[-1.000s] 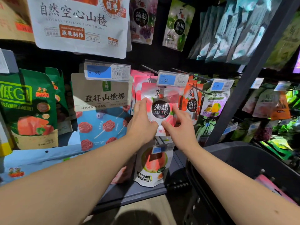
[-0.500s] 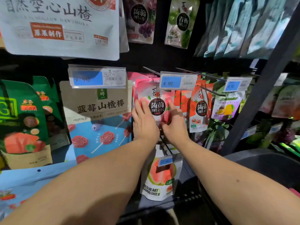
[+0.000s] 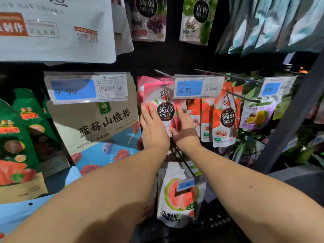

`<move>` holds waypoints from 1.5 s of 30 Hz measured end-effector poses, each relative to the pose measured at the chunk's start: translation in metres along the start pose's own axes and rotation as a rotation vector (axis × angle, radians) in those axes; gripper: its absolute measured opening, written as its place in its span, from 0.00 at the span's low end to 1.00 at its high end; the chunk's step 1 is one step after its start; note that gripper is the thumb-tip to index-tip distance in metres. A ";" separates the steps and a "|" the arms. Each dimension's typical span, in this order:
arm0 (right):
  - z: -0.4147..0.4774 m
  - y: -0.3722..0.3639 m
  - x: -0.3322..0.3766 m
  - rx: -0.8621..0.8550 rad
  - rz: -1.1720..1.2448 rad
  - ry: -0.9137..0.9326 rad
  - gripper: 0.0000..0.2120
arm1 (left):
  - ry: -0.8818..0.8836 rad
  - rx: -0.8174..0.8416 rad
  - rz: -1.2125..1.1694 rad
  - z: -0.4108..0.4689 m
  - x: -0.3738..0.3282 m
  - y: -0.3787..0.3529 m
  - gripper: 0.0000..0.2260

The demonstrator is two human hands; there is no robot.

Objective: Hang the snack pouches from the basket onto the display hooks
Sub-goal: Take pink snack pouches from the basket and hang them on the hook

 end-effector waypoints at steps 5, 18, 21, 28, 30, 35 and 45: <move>-0.001 0.002 -0.001 0.061 -0.059 -0.119 0.38 | 0.039 0.008 -0.031 -0.008 -0.007 0.000 0.55; -0.131 0.052 0.057 0.212 -0.249 -0.202 0.26 | -0.070 0.135 -0.100 -0.108 -0.032 0.041 0.32; -0.175 0.071 0.062 0.229 -0.278 -0.251 0.26 | -0.117 0.227 -0.149 -0.142 -0.038 0.041 0.24; -0.276 0.137 0.089 0.274 -0.472 -0.391 0.26 | -0.211 0.557 -0.211 -0.233 -0.069 0.037 0.16; -0.306 0.159 0.101 0.308 -0.563 -0.445 0.24 | -0.278 0.616 -0.171 -0.255 -0.085 0.041 0.13; -0.369 0.217 0.103 0.244 -0.587 -0.638 0.24 | -0.459 0.759 -0.147 -0.295 -0.128 0.035 0.10; -0.468 0.269 0.025 0.209 -0.572 -0.898 0.20 | -0.680 1.004 0.051 -0.323 -0.215 -0.059 0.07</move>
Point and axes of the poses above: each hand's wrist, its own z-axis towards the middle knuckle, its own y-axis out of the back of the hand, x = y × z, the point moved 5 cm from there along z, towards the middle knuckle, and after that the axes turned 11 degrees about x, right-handed, at the moved point
